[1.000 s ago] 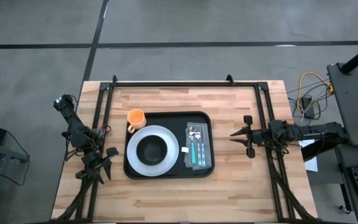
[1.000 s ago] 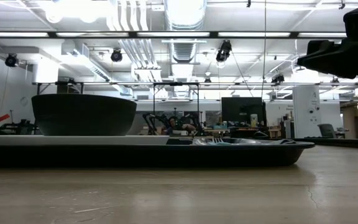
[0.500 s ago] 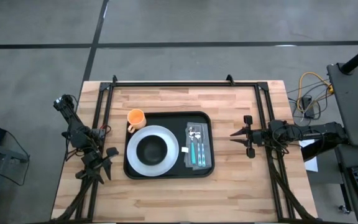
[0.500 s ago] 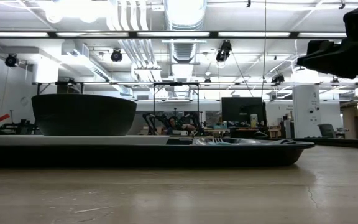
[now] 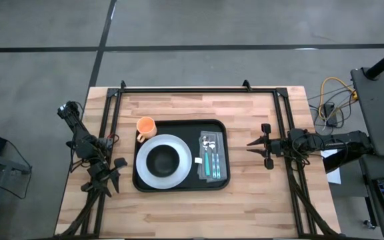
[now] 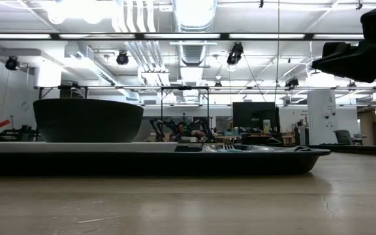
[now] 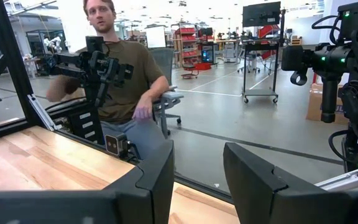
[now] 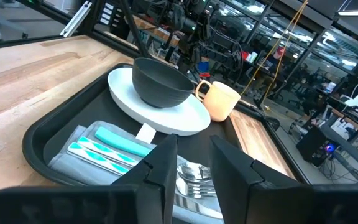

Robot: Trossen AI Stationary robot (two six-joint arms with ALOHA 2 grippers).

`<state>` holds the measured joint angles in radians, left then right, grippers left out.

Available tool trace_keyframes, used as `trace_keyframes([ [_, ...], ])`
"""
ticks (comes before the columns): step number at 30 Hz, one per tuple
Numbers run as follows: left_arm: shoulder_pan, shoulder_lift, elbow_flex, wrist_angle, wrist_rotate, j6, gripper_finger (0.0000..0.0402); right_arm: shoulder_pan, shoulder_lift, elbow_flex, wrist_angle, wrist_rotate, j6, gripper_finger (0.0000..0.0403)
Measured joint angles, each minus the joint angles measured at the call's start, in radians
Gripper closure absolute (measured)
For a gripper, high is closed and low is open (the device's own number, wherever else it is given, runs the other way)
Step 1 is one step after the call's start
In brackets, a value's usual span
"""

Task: Set up tray
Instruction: Return to Home Position

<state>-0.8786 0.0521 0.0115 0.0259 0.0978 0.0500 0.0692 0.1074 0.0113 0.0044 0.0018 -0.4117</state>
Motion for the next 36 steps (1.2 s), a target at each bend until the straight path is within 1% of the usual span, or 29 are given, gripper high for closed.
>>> trace_keyframes([
  [6,0.000,0.000,0.000,0.000,0.000,0.000,0.0281,0.000,0.000,0.000,0.000,0.000,0.000,0.0319],
  [16,0.000,0.000,0.000,0.000,0.000,0.000,0.0281,0.000,0.000,0.000,0.000,0.000,0.000,0.0335],
  [29,0.000,0.000,0.000,0.000,0.000,0.000,0.0281,0.000,0.000,0.000,0.000,0.000,0.000,0.0319],
  [36,0.000,0.000,0.000,0.000,0.000,0.000,0.0281,0.000,0.000,0.000,0.000,0.000,0.000,0.0326],
])
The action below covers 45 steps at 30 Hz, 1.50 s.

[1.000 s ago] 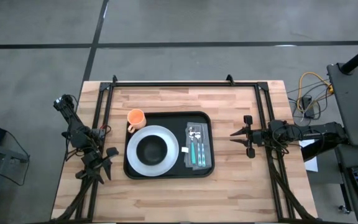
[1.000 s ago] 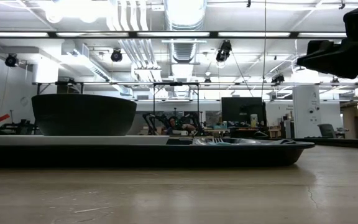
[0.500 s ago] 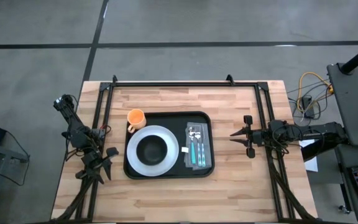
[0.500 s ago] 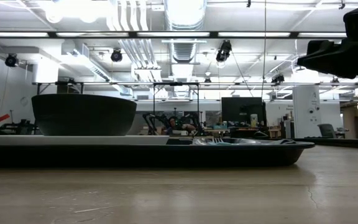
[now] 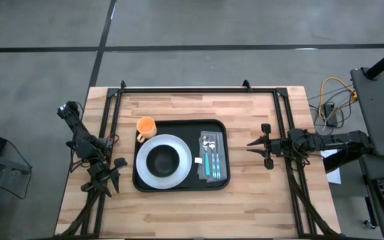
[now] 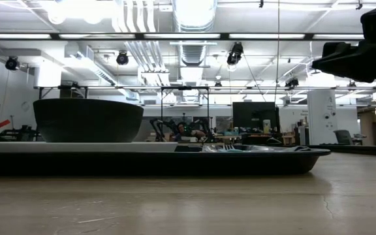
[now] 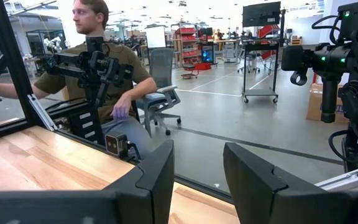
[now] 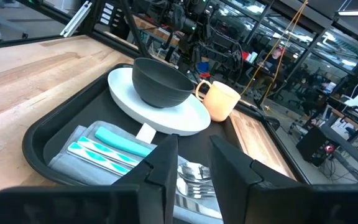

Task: Set up tray
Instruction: Return to Home Position

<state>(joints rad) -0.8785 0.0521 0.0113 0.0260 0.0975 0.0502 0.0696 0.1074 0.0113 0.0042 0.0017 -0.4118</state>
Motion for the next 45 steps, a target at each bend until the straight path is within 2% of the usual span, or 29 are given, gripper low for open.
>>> trace_keyframes([
  [8,0.000,0.000,0.000,0.000,0.000,0.000,0.0281,0.000,0.000,0.000,0.000,0.000,0.000,0.0335],
  [23,0.000,0.000,0.000,0.000,0.000,0.000,0.0281,0.000,0.000,0.000,0.000,0.000,0.000,0.0318],
  [36,0.000,0.000,0.000,0.000,0.000,0.000,0.0281,0.000,0.000,0.000,0.000,0.000,0.000,0.0335],
  [45,0.000,0.000,0.000,0.000,0.000,0.000,0.0281,0.000,0.000,0.000,0.000,0.000,0.000,0.0323],
])
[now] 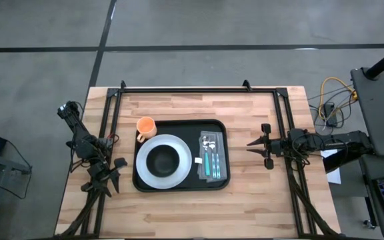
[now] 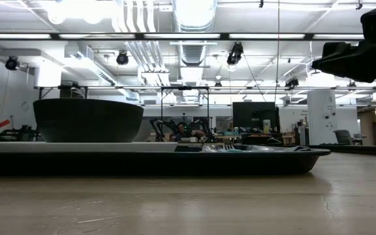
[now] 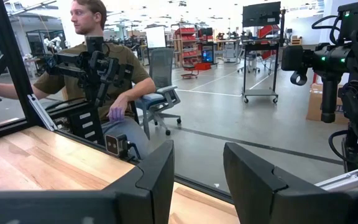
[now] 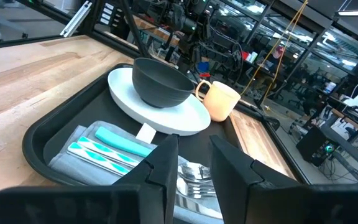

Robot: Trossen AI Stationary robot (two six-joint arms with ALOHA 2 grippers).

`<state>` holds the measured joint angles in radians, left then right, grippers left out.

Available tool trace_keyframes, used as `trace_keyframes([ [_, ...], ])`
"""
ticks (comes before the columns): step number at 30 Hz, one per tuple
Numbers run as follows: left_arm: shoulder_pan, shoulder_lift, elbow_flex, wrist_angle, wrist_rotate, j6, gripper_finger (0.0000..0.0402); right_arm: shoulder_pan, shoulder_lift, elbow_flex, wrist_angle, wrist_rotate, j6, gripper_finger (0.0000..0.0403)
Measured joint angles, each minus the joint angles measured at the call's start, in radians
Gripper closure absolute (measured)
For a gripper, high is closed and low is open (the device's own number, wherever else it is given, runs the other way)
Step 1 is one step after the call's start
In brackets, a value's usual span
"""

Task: Set up tray
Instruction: Return to Home Position

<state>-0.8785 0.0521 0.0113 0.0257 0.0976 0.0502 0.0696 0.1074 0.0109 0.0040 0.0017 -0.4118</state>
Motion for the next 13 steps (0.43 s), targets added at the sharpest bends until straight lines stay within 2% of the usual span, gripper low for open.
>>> trace_keyframes([
  [13,0.000,0.000,0.000,0.000,0.000,0.000,0.0281,0.000,0.000,0.000,0.000,0.000,0.000,0.0335],
])
